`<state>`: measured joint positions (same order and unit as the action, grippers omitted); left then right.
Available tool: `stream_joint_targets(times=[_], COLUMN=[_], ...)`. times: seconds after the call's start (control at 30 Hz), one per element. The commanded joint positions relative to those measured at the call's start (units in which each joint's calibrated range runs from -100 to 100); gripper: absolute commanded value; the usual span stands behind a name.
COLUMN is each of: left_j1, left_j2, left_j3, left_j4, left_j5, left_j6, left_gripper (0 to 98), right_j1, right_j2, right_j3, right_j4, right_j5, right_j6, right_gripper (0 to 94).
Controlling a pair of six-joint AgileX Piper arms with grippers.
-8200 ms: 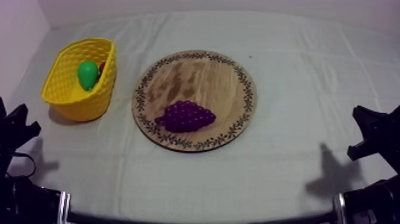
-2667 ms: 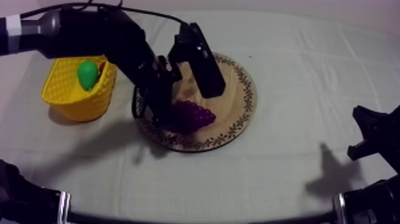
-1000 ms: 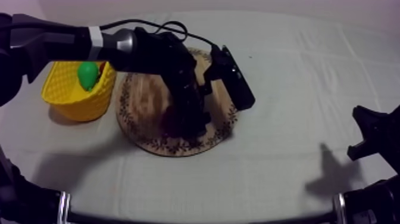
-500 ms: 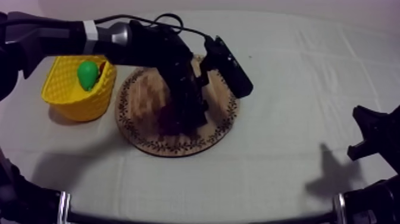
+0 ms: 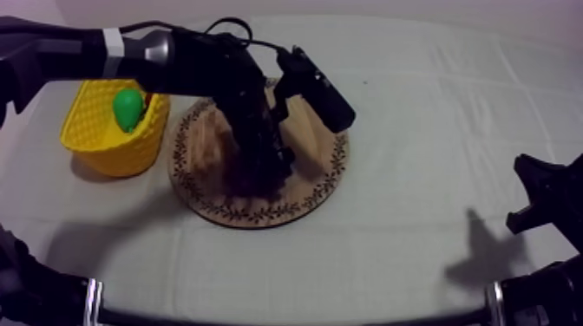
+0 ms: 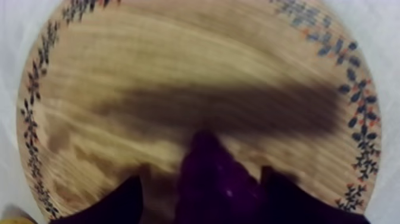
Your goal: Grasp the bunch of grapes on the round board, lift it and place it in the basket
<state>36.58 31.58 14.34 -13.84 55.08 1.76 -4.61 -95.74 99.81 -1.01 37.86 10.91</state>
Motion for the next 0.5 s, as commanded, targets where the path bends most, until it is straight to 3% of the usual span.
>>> stream_joint_targets(times=[0.0, 0.2, 0.47], left_j1=[-0.18, -0.82, -1.50], left_j2=[-0.20, -0.40, -0.20], left_j3=[0.63, 1.98, 2.40], left_j4=[-0.36, -0.41, 0.65], left_j5=[0.37, 1.39, 1.42], left_j6=[1.47, 3.37, 3.78], left_gripper=[80.9, 80.5, 69.3], right_j1=[0.02, 0.02, 0.02], right_j2=[-0.01, -0.01, -0.01], right_j3=[-0.03, -0.03, -0.03], right_j4=[0.01, 0.01, 0.01], right_j5=[-0.04, -0.04, -0.04], right_j6=[0.01, 0.01, 0.01], right_gripper=[0.4, 0.4, 0.4])
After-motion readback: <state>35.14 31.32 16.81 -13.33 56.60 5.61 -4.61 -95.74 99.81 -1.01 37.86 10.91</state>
